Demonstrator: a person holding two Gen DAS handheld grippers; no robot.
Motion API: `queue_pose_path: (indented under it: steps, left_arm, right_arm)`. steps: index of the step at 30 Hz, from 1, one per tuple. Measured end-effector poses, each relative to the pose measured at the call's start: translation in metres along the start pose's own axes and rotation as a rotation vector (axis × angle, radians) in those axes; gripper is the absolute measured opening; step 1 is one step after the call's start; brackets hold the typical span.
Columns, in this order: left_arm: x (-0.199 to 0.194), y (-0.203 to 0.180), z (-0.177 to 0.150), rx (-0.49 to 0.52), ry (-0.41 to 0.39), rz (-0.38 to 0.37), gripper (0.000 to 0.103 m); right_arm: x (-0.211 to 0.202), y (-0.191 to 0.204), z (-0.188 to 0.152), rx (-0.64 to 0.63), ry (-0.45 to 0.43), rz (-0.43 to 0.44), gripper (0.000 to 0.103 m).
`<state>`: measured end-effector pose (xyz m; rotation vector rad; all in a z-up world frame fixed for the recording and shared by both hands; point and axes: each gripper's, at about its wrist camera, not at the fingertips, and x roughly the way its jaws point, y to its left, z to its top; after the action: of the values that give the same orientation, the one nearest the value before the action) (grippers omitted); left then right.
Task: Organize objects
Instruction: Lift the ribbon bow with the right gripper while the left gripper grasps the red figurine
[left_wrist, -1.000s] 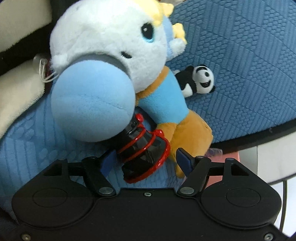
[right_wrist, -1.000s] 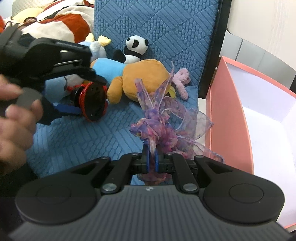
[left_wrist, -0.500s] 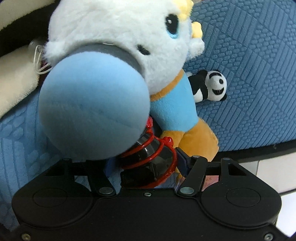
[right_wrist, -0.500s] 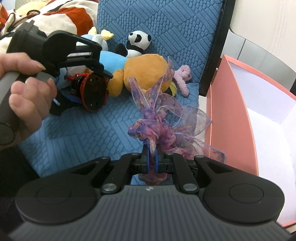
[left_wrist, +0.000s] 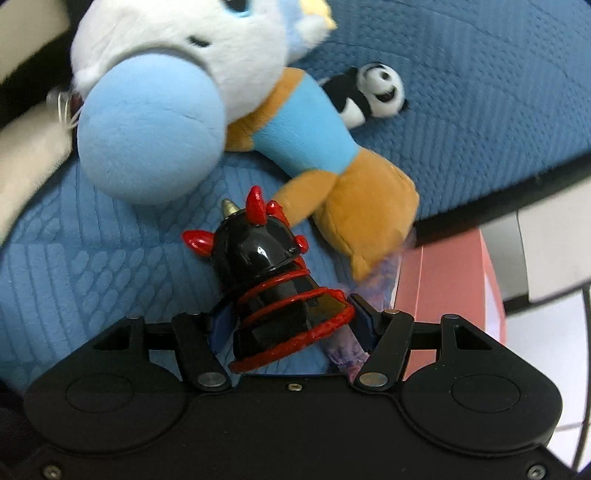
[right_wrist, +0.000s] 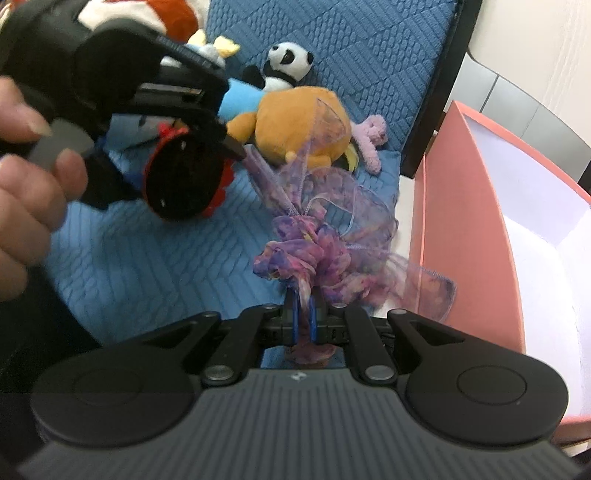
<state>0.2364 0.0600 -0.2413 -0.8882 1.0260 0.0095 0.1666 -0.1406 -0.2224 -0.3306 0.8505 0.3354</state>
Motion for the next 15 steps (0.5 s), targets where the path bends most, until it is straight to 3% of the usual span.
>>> queue_pose_path:
  steps: [8, 15]
  left_arm:
    - [-0.022, -0.027, -0.023, 0.292, -0.107, 0.159, 0.062]
    - [-0.013, -0.047, -0.037, 0.515, -0.152, 0.293, 0.062]
  right_arm:
    - [0.002, 0.005, -0.013, -0.053, 0.037, 0.016, 0.01]
    - [0.01, 0.003, -0.014, -0.031, 0.031, 0.033, 0.011]
